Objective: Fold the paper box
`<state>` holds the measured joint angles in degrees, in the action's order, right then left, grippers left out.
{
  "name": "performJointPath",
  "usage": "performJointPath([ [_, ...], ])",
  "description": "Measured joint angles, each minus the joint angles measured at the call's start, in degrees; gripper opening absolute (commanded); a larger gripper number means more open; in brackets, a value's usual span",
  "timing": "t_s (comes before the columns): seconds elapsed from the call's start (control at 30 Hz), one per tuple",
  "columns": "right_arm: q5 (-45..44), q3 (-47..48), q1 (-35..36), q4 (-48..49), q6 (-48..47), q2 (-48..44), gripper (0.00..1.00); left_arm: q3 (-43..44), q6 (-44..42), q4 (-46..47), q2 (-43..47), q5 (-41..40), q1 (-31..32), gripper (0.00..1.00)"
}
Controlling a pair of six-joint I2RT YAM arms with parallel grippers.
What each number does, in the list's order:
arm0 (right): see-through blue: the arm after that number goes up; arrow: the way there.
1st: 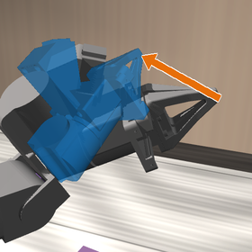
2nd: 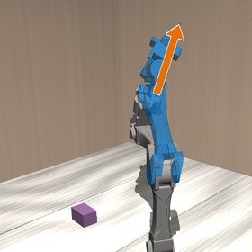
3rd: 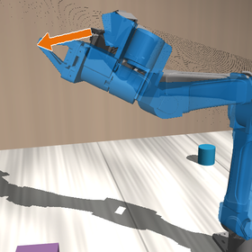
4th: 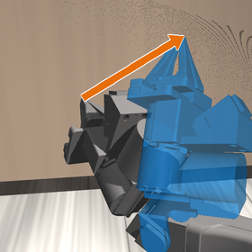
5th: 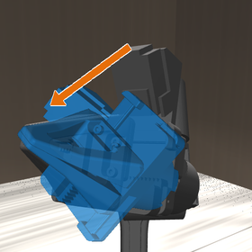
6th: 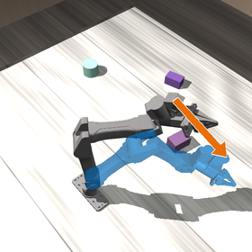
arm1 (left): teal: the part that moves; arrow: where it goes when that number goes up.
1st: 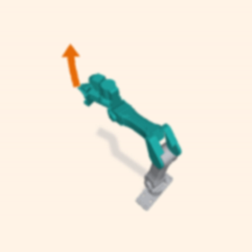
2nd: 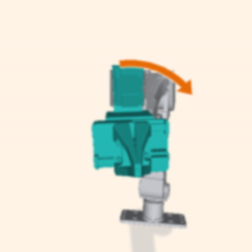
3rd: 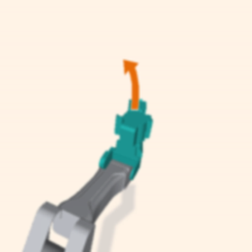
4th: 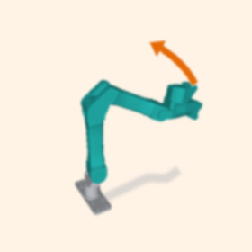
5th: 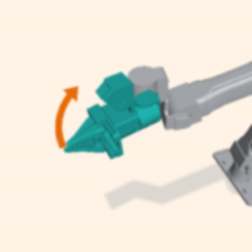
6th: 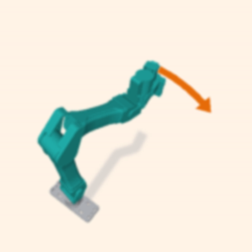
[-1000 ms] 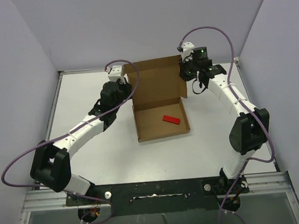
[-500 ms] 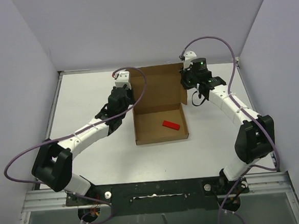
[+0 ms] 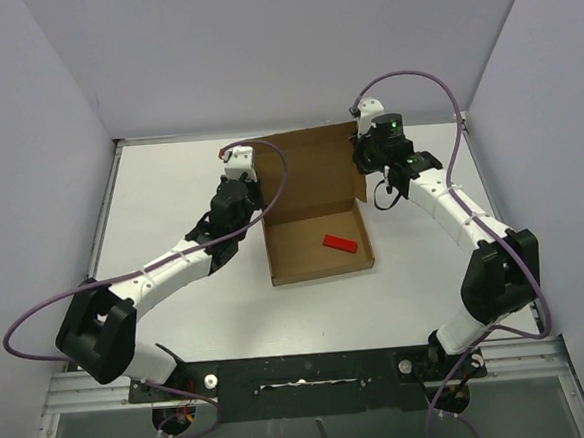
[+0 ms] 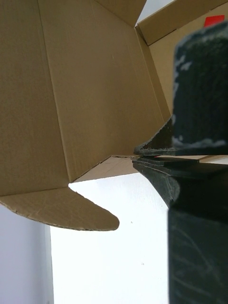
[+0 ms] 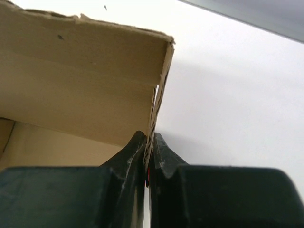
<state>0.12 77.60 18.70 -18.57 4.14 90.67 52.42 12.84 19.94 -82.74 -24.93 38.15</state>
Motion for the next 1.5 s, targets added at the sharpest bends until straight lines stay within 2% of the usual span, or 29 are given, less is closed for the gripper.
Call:
performJointPath([
  [0.23, -3.17, 5.99, 0.13, 2.05, -2.47, 2.75, 0.02, 6.14, -1.79, -0.44, -2.93, -0.5, -0.37, 0.0],
  [0.47, -4.35, 6.51, 0.09, 6.88, -5.49, 3.54, 0.04, 11.02, -4.5, -0.09, -6.97, -0.22, -1.29, 0.0],
  [0.73, -5.35, 3.87, 0.0, 12.07, -6.64, 6.43, 0.05, 10.54, -6.19, 0.57, -9.22, 2.38, -2.05, 0.0],
  [1.0, -4.9, -1.09, 0.02, 15.06, -5.05, 5.99, 0.14, 7.76, -6.23, 2.78, -9.22, 4.09, -2.36, 0.0],
  [1.3, -2.73, -4.26, 0.0, 14.6, -4.0, 2.8, 0.22, 5.86, -6.19, 5.92, -9.09, 4.2, -2.34, 0.0],
  [1.5, -1.86, -5.46, -0.04, 14.1, -3.19, 1.53, 0.21, 4.76, -6.23, 6.78, -8.41, 4.66, -2.34, 0.0],
])
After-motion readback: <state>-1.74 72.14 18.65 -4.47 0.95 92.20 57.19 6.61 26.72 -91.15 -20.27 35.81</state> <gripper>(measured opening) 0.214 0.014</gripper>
